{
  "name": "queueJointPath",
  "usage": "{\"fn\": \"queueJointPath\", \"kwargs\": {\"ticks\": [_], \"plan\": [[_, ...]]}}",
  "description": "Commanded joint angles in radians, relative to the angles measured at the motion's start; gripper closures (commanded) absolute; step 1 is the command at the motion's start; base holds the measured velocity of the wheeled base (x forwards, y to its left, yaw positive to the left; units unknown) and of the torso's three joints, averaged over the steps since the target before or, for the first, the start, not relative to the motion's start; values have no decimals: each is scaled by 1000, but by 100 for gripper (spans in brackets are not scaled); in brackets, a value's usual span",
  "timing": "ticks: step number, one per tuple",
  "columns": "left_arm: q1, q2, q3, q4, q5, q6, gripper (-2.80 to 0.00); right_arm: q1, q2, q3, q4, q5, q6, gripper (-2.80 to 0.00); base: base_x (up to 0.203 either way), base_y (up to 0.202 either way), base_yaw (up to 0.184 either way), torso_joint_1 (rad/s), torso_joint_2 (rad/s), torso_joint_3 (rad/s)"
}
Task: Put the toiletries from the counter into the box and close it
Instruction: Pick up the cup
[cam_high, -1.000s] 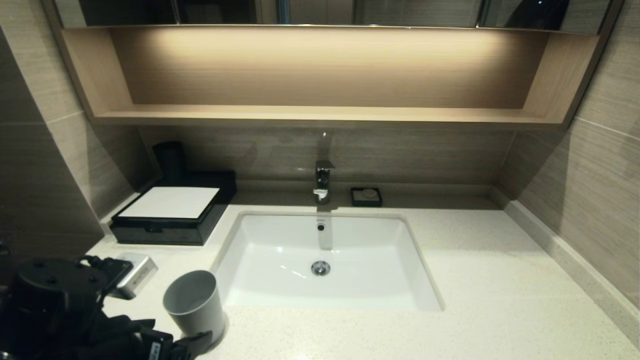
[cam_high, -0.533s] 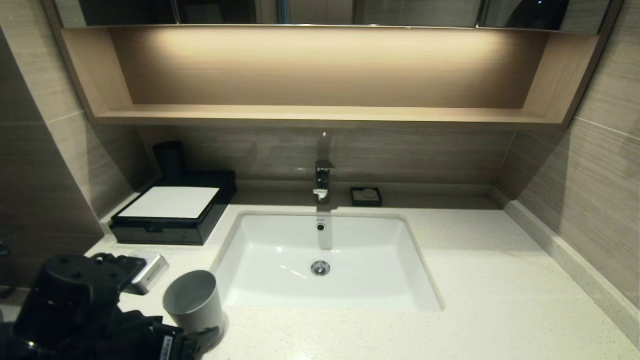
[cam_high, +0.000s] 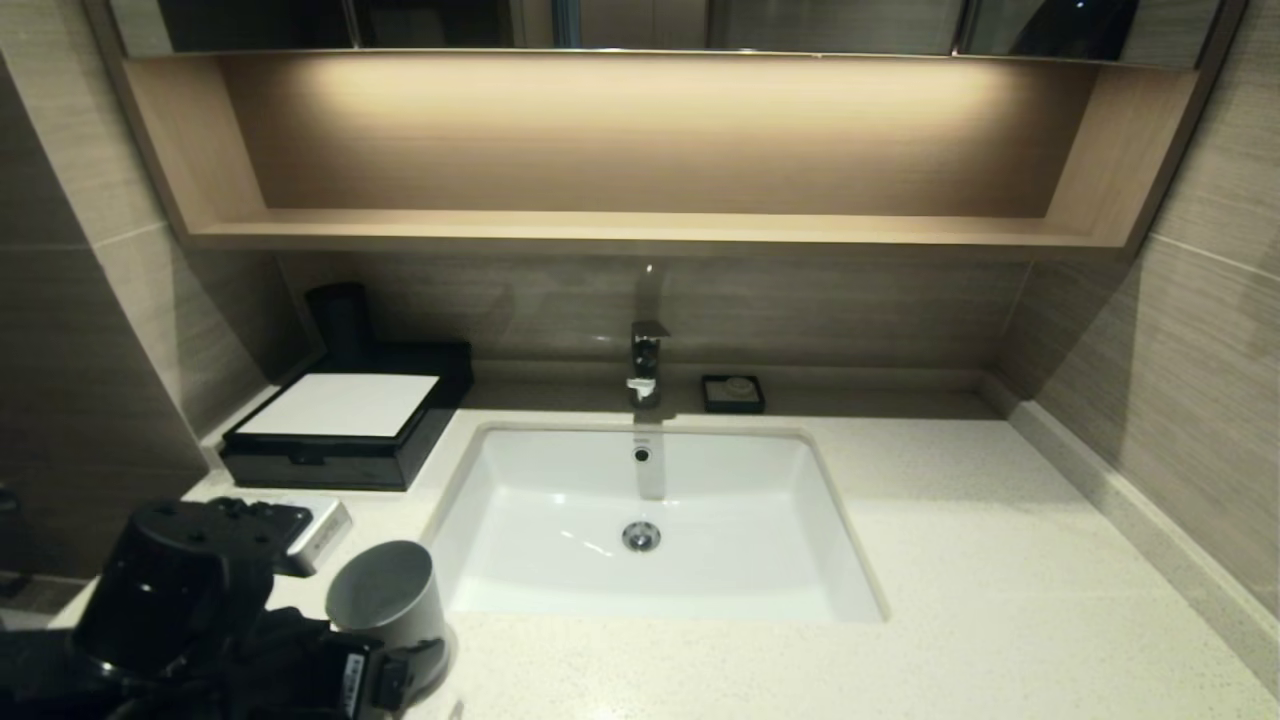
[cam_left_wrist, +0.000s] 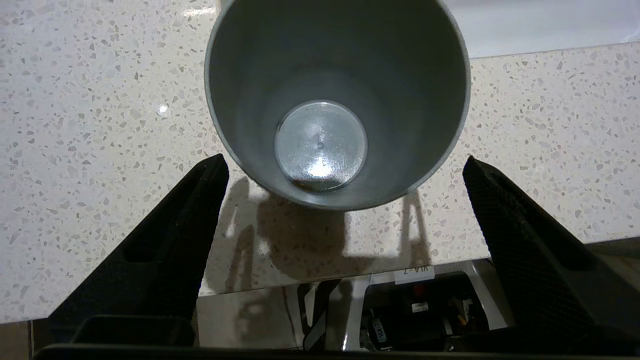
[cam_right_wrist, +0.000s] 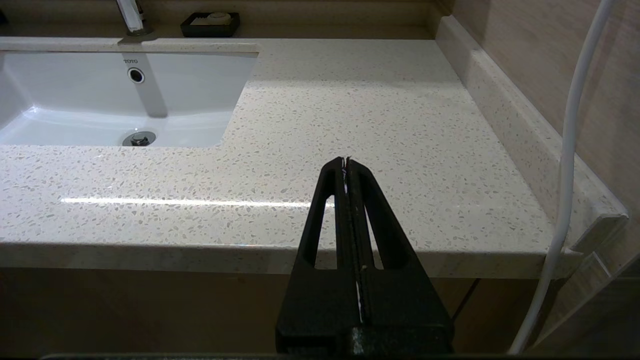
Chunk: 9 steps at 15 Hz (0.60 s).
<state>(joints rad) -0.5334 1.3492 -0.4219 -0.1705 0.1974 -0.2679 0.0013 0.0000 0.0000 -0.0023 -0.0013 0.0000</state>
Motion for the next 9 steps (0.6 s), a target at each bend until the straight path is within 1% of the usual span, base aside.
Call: {"fn": "queueJointPath", "kwargs": {"ticks": [1,9], "plan": [[1,32,5,-19,5,-2,-280,0,0,2,-1,0,0,0,0,0,0,0,0,0],[6,82,6,-85,22,-2,-280,0,0,2,-1,0,0,0,0,0,0,0,0,0]]}}
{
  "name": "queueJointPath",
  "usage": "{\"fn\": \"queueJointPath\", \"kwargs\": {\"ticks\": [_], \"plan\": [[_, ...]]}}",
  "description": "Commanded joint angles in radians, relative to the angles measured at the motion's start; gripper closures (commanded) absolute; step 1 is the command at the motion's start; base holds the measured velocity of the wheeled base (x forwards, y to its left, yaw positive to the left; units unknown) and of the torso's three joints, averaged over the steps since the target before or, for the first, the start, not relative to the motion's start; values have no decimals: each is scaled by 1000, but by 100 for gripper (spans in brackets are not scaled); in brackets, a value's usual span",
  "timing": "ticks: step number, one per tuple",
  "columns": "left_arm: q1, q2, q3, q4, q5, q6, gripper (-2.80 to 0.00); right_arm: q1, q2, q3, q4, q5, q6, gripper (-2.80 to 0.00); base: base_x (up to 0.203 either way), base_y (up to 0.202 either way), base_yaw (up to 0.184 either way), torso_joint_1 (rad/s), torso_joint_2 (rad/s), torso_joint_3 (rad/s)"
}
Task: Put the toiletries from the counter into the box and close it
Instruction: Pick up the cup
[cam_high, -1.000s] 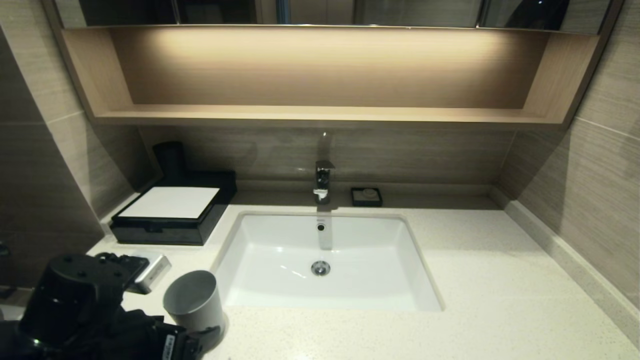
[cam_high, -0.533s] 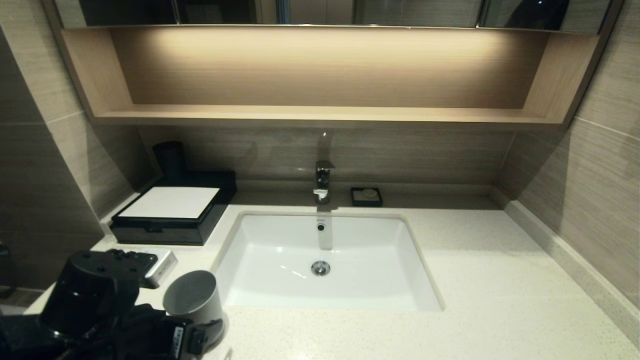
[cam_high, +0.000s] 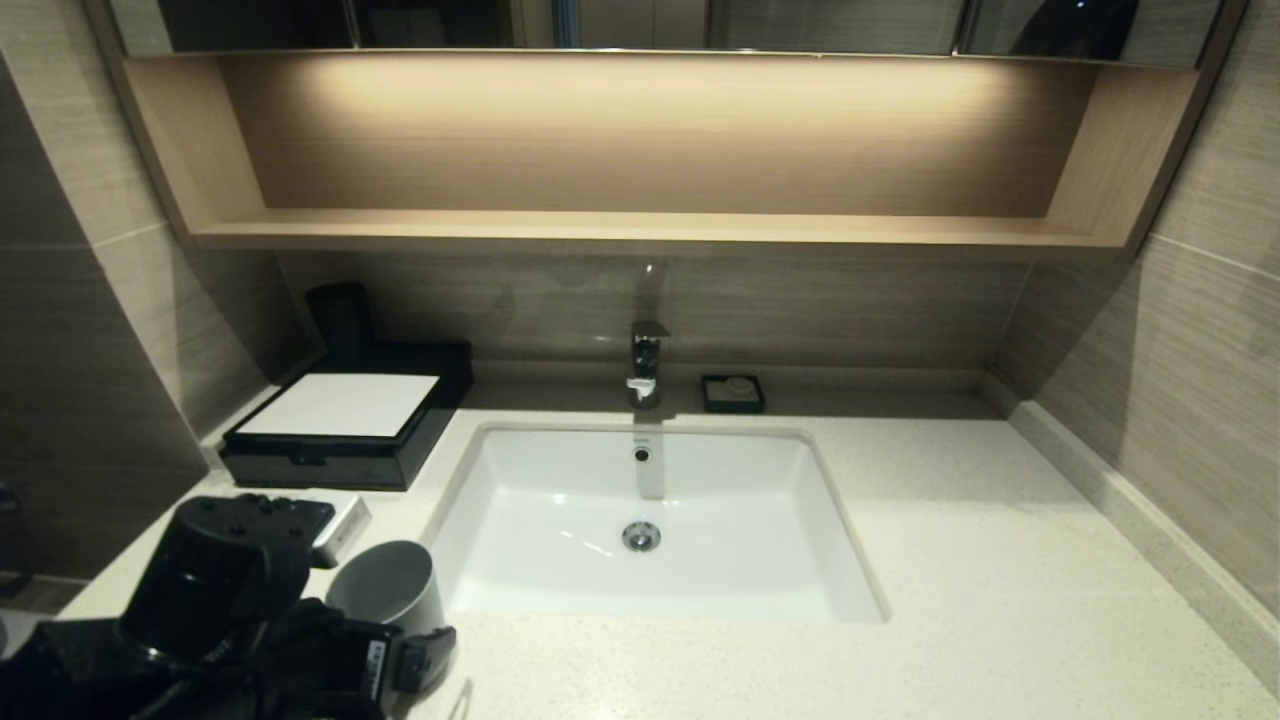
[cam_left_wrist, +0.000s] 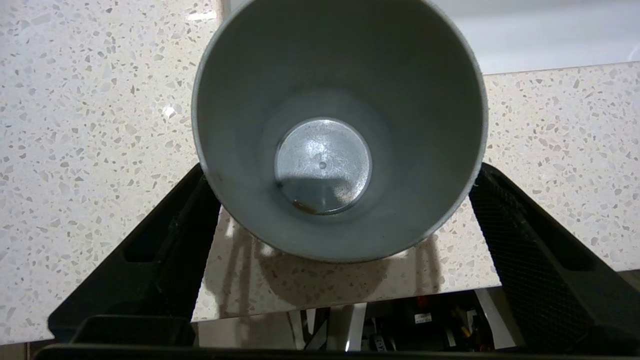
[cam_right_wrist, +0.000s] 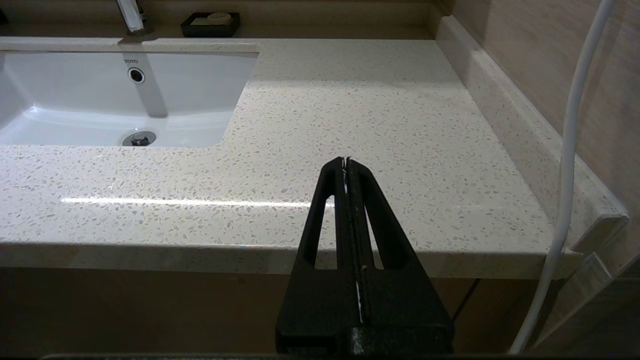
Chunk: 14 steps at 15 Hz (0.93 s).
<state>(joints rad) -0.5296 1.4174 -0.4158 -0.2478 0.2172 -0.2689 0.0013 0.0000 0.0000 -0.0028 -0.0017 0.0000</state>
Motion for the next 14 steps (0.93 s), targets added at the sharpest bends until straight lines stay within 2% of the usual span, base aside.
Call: {"fn": "queueJointPath", "kwargs": {"ticks": [1,14], "plan": [[3,17,0,-10,8,-3,-280,0,-1,1,0,0,0,0,0,0,0,0,0,0],[17,96,-3,-96,40,-9,-280,0,0,2,0,0,0,0,0,0,0,0,0,0]]}}
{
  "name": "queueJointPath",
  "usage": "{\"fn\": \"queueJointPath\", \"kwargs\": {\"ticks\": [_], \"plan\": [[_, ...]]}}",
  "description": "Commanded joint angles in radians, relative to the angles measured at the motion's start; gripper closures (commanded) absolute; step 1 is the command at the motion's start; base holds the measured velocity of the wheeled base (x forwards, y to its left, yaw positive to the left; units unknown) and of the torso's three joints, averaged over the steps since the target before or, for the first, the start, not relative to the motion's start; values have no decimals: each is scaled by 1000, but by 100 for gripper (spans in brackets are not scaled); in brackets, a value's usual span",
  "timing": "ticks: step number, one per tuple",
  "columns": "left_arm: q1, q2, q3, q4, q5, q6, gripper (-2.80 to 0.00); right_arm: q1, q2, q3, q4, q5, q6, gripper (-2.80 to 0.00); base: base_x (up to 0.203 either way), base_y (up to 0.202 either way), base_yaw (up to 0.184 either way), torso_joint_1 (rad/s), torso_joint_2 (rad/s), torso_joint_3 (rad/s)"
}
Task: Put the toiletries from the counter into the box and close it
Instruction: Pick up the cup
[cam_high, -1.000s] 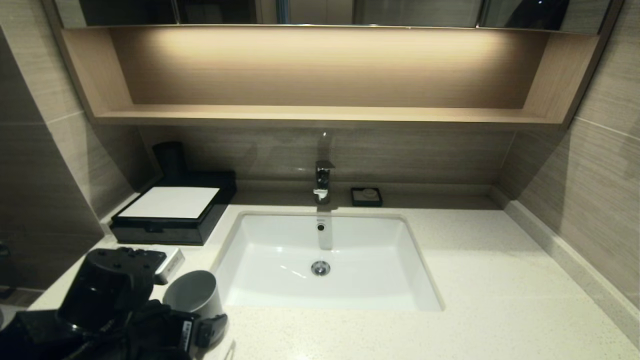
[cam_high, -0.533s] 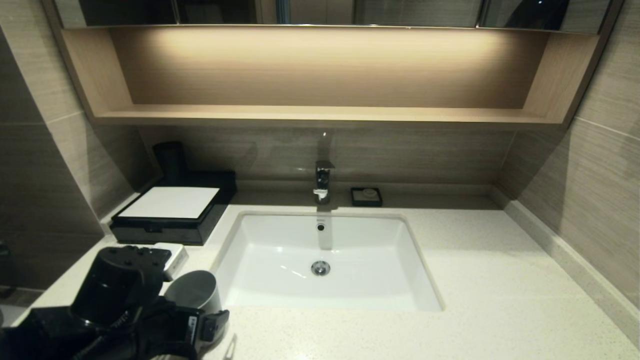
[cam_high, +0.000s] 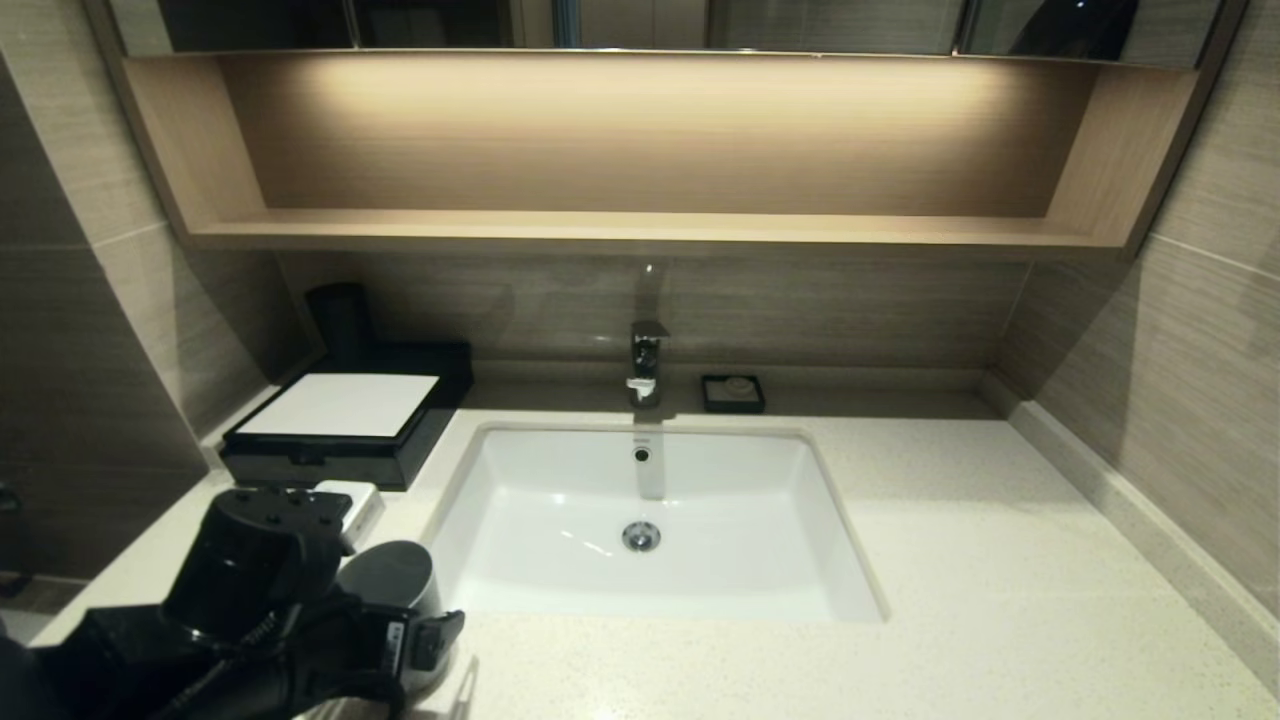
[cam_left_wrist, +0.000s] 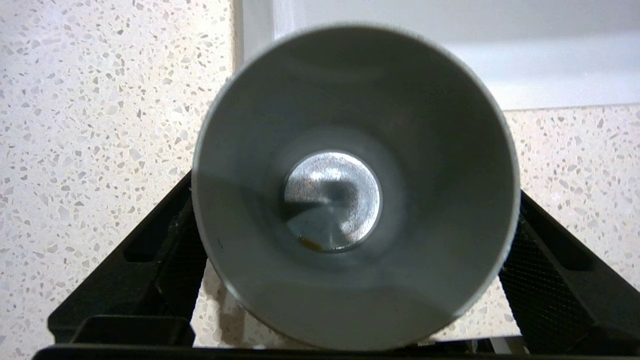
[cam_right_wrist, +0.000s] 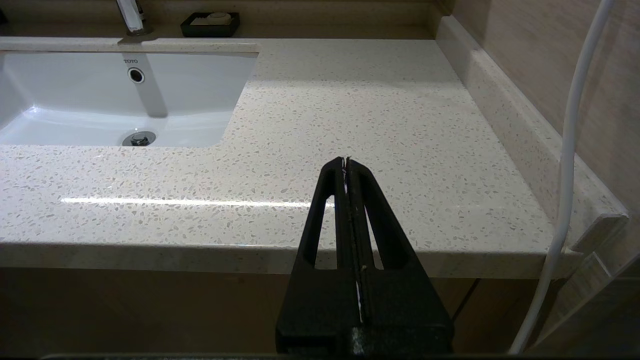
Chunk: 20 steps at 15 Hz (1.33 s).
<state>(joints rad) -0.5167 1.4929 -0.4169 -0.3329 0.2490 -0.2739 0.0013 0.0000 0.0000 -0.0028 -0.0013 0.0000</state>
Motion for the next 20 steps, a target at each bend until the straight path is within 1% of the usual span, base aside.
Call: {"fn": "queueJointPath", "kwargs": {"ticks": [1,2,3,4,11,14,16,18,20], "plan": [[5,26,0,-25,17,-8,-280,0,0,0,0,0,0,0,0,0,0,0,0,0],[10,29,1,-36,22,-10,-280,0,0,1,0,0,0,0,0,0,0,0,0,0],[14,29,3,-40,23,-10,-56,0,-1,0,0,0,0,0,0,0,0,0,0,0],[18,27,1,-40,23,-11,0,0,-1,2,0,0,0,0,0,0,0,0,0,0],[20,15,14,-55,23,-18,0,0,0,2,0,0,0,0,0,0,0,0,0,0],[26,-44,-8,-56,24,-16,0,0,0,2,0,0,0,0,0,0,0,0,0,0],[49,-92,-55,-31,25,-10,0,0,-1,1,0,0,0,0,0,0,0,0,0,0],[81,-112,-120,47,24,-4,0,0,0,2,0,0,0,0,0,0,0,0,0,0],[120,-115,-190,100,21,0,0,0,0,1,0,0,0,0,0,0,0,0,0,0]]}}
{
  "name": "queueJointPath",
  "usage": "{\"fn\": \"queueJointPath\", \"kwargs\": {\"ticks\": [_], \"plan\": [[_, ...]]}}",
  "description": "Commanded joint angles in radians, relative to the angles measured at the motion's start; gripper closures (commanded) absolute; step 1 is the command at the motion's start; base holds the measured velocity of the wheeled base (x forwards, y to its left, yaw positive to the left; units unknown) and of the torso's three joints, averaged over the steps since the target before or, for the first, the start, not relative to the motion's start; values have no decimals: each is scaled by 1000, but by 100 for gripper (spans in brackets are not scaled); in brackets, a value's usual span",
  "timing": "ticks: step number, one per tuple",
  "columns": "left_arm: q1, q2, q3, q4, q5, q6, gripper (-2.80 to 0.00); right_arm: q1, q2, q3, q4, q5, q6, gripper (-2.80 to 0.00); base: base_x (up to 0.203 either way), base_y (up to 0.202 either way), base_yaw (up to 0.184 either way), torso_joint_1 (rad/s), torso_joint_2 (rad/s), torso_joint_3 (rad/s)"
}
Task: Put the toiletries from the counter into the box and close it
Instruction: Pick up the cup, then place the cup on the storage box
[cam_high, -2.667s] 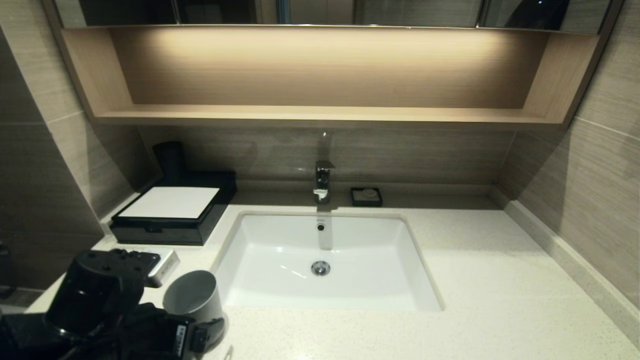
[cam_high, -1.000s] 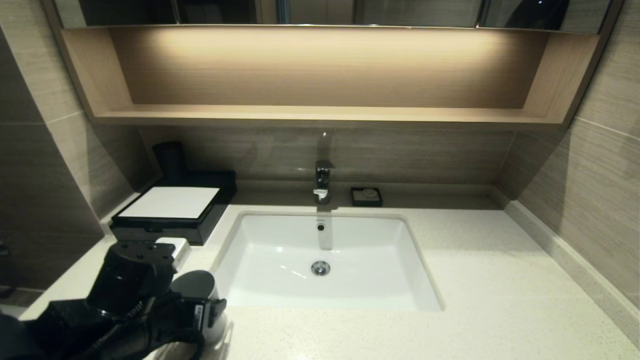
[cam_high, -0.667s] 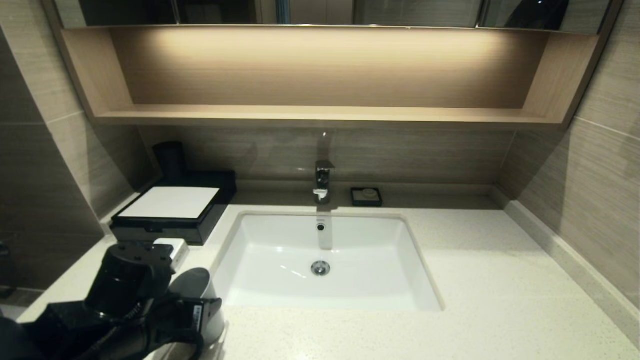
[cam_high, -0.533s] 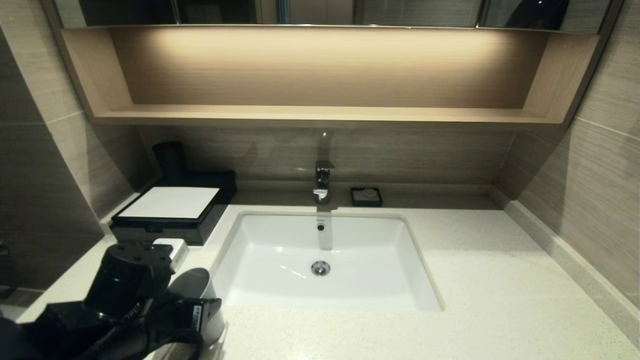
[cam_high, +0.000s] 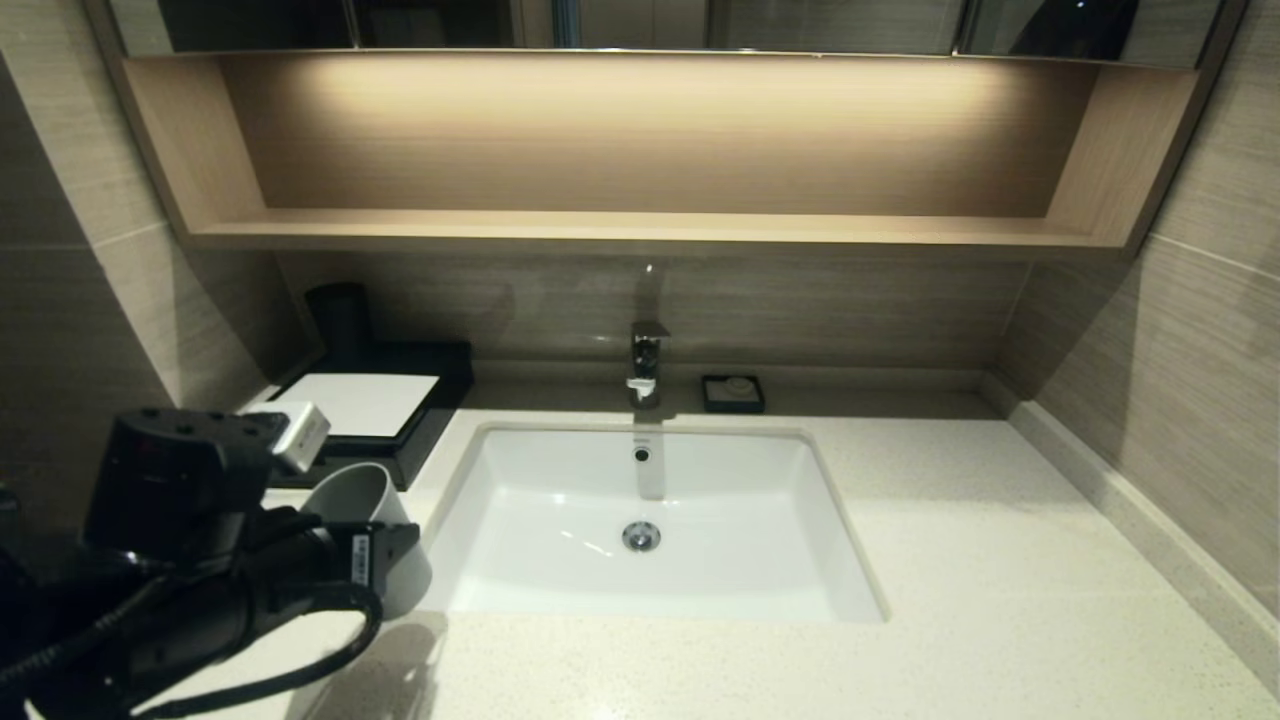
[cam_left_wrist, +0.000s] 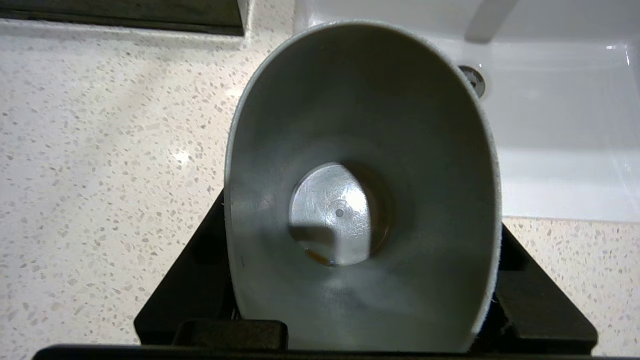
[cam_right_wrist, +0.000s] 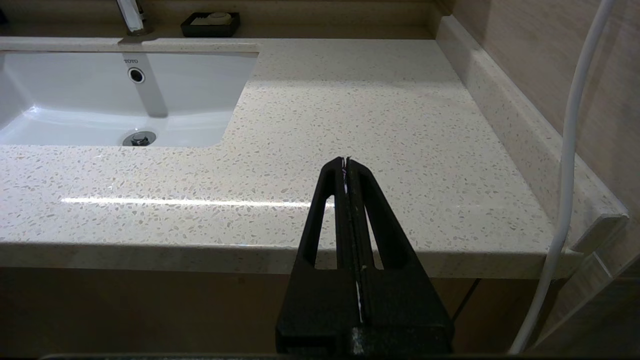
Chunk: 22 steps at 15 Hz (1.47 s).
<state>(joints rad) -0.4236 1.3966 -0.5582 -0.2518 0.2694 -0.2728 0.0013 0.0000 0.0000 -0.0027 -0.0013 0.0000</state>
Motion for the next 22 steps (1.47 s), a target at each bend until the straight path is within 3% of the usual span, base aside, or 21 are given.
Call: {"fn": "queueJointPath", "kwargs": {"ticks": [1,7,14,22], "plan": [[47,-14,-84,39,-1,7,0,0,0,2,0,0,0,0,0,0,0,0,0,0],[152,115,-289,61,-2,74,0,0,0,2,0,0,0,0,0,0,0,0,0,0],[242,322,-549,70,-2,109,0,0,0,1,0,0,0,0,0,0,0,0,0,0],[337,501,-759,73,-3,156,0,0,0,2,0,0,0,0,0,0,0,0,0,0]]}}
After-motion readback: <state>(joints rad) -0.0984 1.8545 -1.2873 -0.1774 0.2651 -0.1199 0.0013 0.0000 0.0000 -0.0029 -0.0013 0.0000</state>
